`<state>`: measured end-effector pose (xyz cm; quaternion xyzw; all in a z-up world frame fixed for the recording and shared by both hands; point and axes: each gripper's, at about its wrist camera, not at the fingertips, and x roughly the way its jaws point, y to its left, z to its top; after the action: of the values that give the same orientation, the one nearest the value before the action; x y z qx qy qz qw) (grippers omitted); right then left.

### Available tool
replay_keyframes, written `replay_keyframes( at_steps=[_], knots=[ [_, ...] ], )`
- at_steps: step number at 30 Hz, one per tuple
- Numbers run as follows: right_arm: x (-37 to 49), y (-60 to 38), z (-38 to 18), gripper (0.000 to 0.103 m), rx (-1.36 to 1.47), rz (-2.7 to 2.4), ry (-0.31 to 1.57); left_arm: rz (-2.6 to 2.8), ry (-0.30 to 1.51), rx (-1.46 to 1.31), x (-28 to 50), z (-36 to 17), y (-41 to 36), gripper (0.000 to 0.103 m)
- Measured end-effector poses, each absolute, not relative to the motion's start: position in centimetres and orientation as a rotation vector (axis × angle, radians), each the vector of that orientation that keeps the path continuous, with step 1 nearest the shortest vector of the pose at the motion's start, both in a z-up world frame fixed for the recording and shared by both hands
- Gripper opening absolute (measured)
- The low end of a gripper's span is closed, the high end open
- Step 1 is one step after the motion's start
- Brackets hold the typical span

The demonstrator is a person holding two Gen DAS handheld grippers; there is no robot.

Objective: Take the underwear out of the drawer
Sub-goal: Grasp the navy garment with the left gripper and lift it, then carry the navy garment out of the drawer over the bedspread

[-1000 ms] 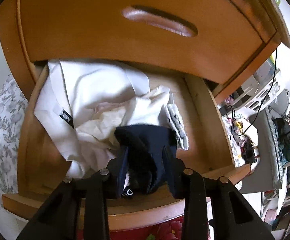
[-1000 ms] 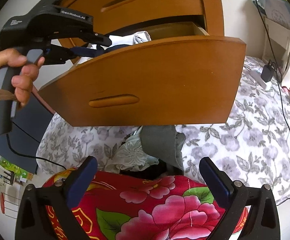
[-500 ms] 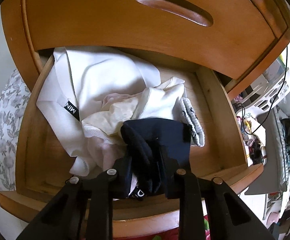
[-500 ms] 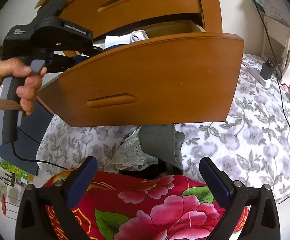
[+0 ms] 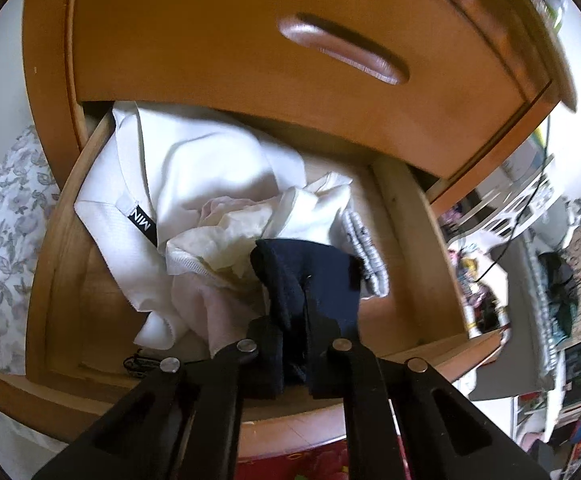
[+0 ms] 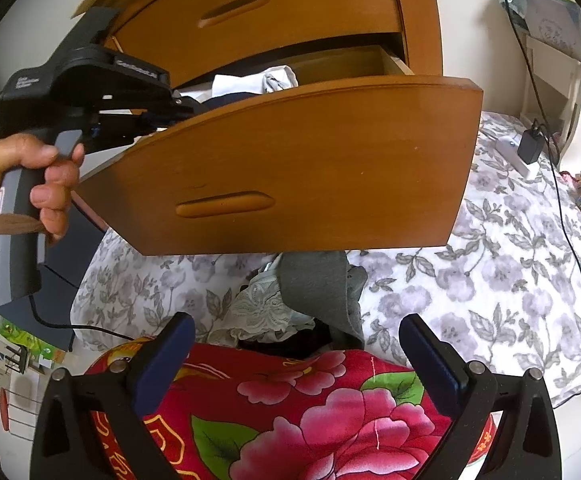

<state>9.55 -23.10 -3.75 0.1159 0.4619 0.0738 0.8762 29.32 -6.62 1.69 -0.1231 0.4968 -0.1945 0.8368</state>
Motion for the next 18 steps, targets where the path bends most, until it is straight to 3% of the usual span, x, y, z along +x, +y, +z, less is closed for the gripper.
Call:
replay_keyframes(
  at_steps=[18],
  knots=[
    [8.8, -22.4, -2.3, 0.103, 0.202, 0.138, 0.944, -0.539, 0.962, -0.451, 27.3, 5.2, -3.6, 0.007]
  ],
)
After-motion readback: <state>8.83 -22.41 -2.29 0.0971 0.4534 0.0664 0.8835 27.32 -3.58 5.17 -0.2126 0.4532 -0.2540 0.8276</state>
